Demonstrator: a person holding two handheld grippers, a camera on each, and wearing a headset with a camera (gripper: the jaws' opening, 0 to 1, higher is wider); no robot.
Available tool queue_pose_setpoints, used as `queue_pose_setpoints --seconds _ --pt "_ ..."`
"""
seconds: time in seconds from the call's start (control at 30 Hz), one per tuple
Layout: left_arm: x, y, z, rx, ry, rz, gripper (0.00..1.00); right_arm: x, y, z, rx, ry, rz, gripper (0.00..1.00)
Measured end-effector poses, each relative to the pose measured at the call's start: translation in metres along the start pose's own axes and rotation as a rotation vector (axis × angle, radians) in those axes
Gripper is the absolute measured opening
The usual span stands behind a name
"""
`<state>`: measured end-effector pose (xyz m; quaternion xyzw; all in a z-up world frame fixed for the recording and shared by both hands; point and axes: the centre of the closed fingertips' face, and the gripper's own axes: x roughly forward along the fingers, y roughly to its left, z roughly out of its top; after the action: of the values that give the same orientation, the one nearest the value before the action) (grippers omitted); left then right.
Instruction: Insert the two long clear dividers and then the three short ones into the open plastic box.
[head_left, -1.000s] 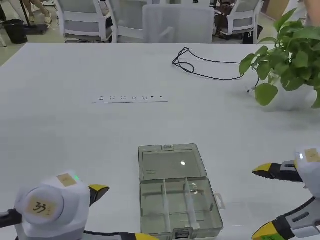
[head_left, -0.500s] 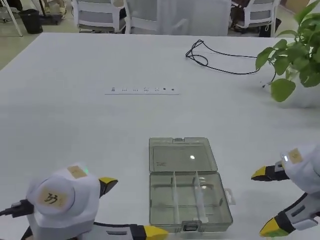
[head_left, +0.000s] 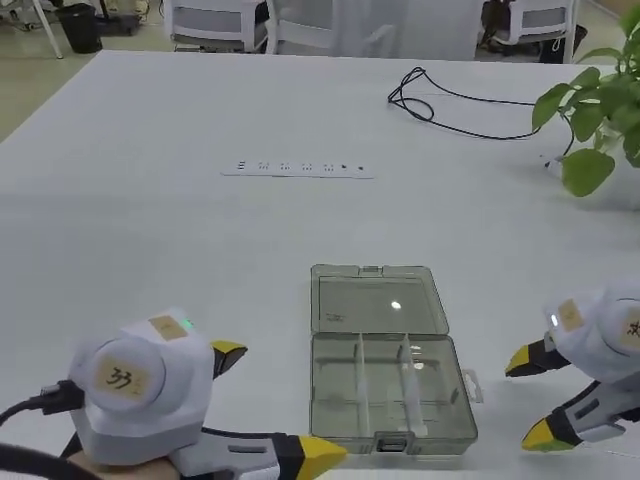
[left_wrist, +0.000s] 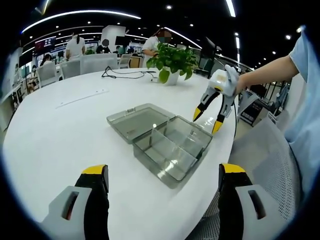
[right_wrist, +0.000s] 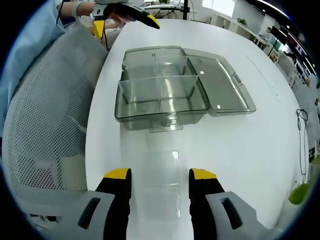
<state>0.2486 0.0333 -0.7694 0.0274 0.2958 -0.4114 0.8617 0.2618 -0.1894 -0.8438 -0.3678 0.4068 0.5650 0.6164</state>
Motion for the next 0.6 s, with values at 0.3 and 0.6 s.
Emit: queue_pose_setpoints --seconds 0.3,0.6 --pt "0.0 0.0 0.0 -0.001 0.0 0.002 0.93 0.007 0.002 0.0 -0.056 0.048 0.005 0.41" --pt "-0.001 0.0 0.001 0.001 -0.001 0.004 0.92 0.011 0.002 -0.004 -0.081 0.081 0.018 0.38"
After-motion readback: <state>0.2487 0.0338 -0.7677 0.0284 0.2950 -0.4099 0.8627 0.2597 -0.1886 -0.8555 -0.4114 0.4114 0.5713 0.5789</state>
